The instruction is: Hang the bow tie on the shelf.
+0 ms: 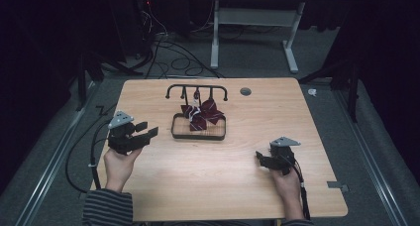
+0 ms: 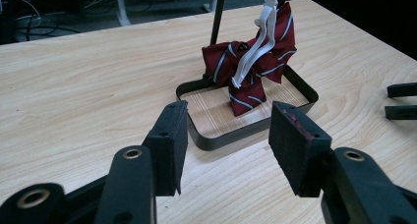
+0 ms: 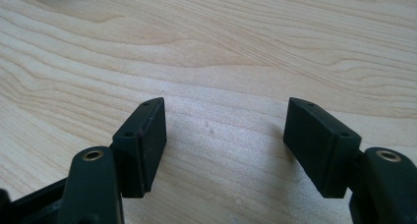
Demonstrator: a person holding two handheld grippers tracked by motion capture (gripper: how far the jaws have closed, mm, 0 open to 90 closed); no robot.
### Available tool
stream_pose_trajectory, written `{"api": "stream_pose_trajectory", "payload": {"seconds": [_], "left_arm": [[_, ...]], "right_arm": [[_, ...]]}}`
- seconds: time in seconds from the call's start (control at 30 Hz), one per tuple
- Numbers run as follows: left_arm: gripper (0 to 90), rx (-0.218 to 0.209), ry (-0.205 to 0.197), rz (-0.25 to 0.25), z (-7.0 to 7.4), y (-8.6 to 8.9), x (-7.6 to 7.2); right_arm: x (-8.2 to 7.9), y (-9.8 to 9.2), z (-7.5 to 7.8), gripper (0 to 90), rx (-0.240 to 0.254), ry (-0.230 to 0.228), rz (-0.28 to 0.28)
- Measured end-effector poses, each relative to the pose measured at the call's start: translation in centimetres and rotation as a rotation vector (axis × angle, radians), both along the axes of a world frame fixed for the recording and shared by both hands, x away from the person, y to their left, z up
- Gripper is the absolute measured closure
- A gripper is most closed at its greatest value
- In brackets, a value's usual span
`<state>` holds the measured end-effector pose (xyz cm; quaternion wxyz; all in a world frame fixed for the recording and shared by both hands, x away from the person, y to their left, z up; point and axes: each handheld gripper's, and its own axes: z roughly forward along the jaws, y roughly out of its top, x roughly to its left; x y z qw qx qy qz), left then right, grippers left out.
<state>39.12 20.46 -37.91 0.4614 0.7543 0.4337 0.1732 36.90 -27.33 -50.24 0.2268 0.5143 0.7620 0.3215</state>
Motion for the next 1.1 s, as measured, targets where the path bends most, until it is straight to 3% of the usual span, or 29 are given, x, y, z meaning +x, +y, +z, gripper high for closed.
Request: {"api": "stream_pose_trajectory", "payload": {"seconds": [0.83,1.1], "left_arm": [[48.4,-0.023,0.051,0.029,-1.8,1.0,0.0],[47.9,0.008,0.060,0.040,-2.2,1.2,-0.1]], "right_arm": [[0.0,0.0,0.0,34.1,0.000,0.000,0.000],[0.0,0.0,0.0,34.1,0.000,0.000,0.000]]}}
